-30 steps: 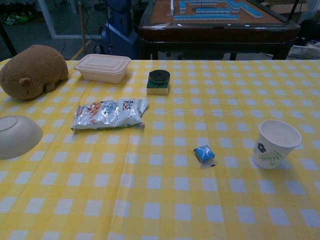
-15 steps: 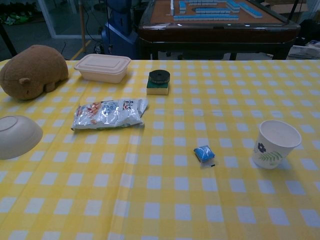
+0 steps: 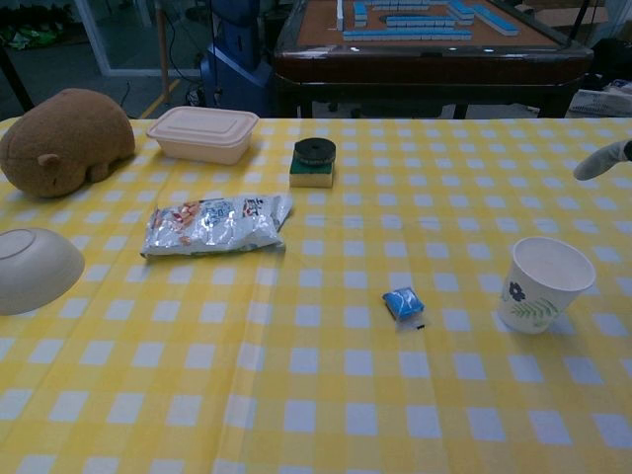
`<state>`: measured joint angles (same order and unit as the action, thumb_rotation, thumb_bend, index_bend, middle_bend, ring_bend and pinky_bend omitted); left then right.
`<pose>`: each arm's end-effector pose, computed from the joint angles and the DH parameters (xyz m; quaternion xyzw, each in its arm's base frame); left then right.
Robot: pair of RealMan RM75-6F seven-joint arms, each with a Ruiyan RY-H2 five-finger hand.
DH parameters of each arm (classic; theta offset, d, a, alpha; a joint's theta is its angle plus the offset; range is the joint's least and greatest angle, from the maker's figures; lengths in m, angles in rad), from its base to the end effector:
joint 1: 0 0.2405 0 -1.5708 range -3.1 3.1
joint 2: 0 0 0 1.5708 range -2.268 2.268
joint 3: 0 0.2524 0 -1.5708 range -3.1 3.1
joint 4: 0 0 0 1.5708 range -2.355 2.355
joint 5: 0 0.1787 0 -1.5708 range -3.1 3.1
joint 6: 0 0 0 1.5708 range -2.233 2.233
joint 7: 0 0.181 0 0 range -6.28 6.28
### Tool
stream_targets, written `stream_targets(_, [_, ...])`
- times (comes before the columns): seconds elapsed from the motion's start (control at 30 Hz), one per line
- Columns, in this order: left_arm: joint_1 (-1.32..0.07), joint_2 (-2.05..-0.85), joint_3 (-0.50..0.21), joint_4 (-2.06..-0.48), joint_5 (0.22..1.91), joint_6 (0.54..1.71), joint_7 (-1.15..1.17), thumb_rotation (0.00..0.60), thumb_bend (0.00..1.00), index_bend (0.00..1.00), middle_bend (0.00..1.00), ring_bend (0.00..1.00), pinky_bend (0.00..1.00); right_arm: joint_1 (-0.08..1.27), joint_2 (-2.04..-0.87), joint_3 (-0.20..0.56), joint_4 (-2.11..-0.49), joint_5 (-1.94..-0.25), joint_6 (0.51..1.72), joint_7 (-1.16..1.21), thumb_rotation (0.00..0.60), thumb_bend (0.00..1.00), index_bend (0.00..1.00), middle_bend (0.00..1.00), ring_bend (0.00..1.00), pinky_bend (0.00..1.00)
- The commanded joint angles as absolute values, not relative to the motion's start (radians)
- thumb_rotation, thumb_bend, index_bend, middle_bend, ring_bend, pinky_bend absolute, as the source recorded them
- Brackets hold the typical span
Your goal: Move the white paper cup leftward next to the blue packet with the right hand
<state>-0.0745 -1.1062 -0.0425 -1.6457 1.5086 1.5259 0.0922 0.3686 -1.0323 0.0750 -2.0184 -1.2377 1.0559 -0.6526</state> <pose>-0.2887 0.2103 0.1920 -0.6016 -0.3578 -0.3766 0.6067 -0.2064 -0.2600 0.1181 0.7722 -0.3300 0.2324 0.4908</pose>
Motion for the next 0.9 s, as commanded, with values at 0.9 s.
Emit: stream_targets(0.9, [-0.066, -1.088, -0.050, -1.652, 1.507, 1.539, 0.061, 0.600, 0.27, 0.46, 0.36, 0.33, 0.50, 0.595, -1.207, 0.041, -1.983, -0.954, 0.999, -0.868, 0.600, 0.00, 0.29, 1.00, 1.00, 1.00])
